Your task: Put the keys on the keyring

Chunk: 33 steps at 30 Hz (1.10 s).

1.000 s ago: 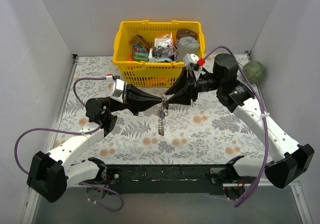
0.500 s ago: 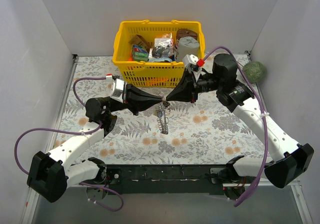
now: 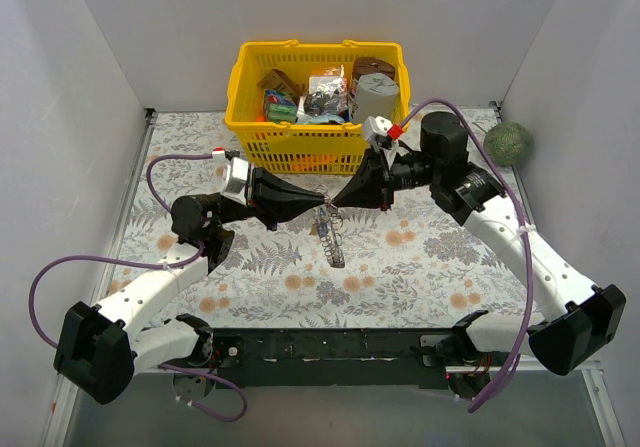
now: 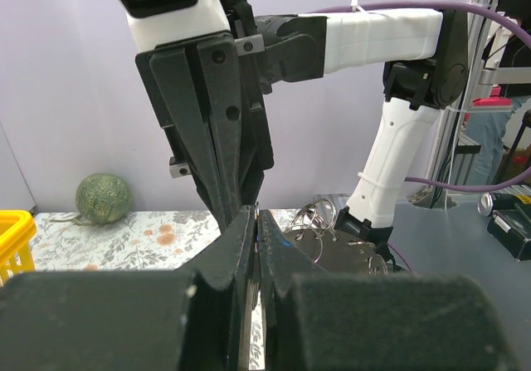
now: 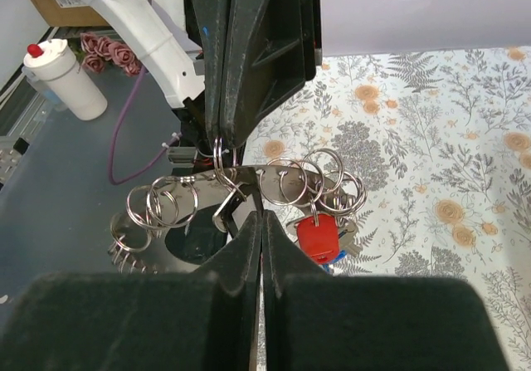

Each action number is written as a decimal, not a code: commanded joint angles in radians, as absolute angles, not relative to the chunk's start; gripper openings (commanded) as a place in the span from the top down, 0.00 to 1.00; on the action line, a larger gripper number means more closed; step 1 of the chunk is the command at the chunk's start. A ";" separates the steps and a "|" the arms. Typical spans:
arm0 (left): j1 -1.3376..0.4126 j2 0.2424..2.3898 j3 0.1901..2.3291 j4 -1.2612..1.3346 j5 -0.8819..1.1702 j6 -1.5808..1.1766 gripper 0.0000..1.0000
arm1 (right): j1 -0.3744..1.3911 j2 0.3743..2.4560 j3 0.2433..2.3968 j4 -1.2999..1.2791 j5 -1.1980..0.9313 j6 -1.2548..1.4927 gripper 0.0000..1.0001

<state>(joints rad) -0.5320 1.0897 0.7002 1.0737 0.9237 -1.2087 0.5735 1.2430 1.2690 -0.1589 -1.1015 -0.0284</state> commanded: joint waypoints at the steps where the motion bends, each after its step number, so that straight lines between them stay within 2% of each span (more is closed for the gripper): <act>1: -0.532 1.066 0.732 1.098 0.896 -1.197 1.00 | 0.577 1.221 1.262 -0.173 -1.097 -0.064 0.99; 4: -0.531 1.062 0.732 1.091 0.903 -1.192 1.00 | 0.575 1.209 1.278 -0.192 -1.077 -0.086 0.97; 7: -0.532 1.057 0.732 1.083 0.913 -1.189 1.00 | 0.574 1.190 1.298 -0.219 -1.045 -0.115 0.77; 8: -0.532 1.057 0.730 1.080 0.923 -1.189 1.00 | 0.571 1.184 1.311 -0.219 -1.043 -0.117 0.65; 11: -0.532 1.054 0.733 1.074 0.937 -1.190 1.00 | 0.568 1.178 1.333 -0.215 -1.055 -0.114 0.47; 14: -0.531 1.054 0.732 1.075 0.943 -1.195 1.00 | 0.568 1.175 1.335 -0.186 -1.068 -0.089 0.40; 22: -0.531 1.066 0.733 1.104 0.950 -1.218 1.00 | 0.575 1.186 1.289 -0.046 -1.127 0.025 0.43; 26: -0.531 1.072 0.735 1.117 0.950 -1.230 1.00 | 0.589 1.196 1.284 -0.034 -1.141 0.038 0.48; 33: -0.532 1.069 0.735 1.121 0.950 -1.233 1.00 | 0.600 1.212 1.266 -0.041 -1.137 0.035 0.50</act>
<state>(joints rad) -0.5320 1.0878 0.7002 1.0782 0.9619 -1.2278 0.5915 1.2045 1.2774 -0.0792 -1.1191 0.0238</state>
